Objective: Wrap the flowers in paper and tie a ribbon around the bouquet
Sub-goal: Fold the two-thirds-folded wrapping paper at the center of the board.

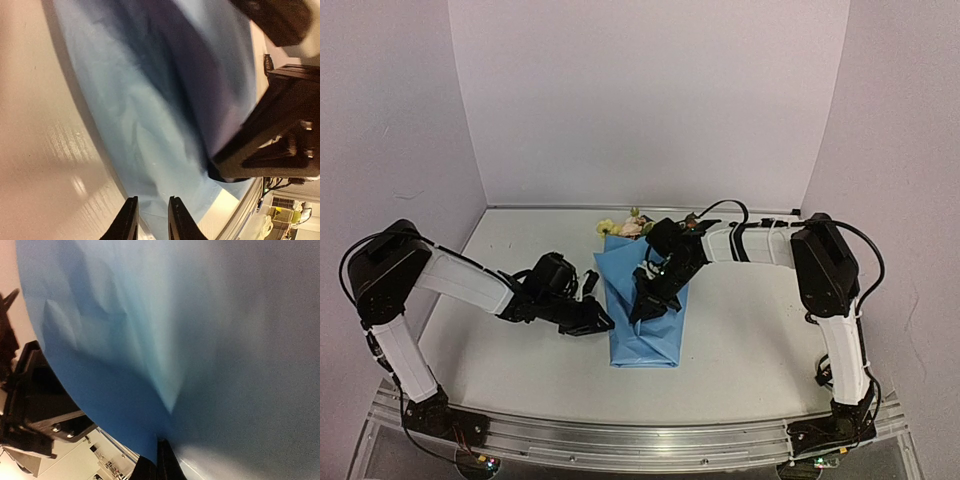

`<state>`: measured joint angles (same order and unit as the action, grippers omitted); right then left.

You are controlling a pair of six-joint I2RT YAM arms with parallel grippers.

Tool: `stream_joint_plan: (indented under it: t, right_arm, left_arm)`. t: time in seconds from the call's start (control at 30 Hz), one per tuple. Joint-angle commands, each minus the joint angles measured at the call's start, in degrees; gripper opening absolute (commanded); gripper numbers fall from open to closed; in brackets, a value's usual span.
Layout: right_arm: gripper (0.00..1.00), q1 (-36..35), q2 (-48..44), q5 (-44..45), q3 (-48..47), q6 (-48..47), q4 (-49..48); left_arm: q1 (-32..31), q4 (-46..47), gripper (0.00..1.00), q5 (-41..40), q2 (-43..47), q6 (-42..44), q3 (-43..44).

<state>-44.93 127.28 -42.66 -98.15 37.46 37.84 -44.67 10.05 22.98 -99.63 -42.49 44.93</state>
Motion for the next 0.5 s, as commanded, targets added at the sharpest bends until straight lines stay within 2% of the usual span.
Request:
stream_joint_plan:
  t: [0.0, 0.13, 0.23, 0.33, 0.47]
  right_arm:
    - [0.0, -0.24, -0.3, 1.51, -0.65, -2.33, 0.97]
    - [0.0, -0.21, -0.37, 1.51, -0.71, -2.63, 0.9]
    - [0.0, -0.23, -0.57, 1.56, -0.66, -2.95, 0.92]
    - [0.0, -0.16, -0.91, 1.7, -0.48, -3.42, 0.92]
    - [0.0, -0.23, -1.16, 1.66, -0.08, -4.05, 0.87]
  left_arm:
    - [1.07, -1.47, 0.29, -2.3, 8.22, -0.12, 1.41]
    - [3.9, -2.92, 0.43, -2.73, 10.82, -0.71, 3.65]
    - [7.31, -5.71, 0.52, -2.03, 8.44, -0.03, 7.13]
    - [9.42, -6.45, 0.57, 0.05, 4.65, 1.9, 10.1]
    - [11.13, -7.31, 0.59, 3.91, -0.28, 4.27, 15.63]
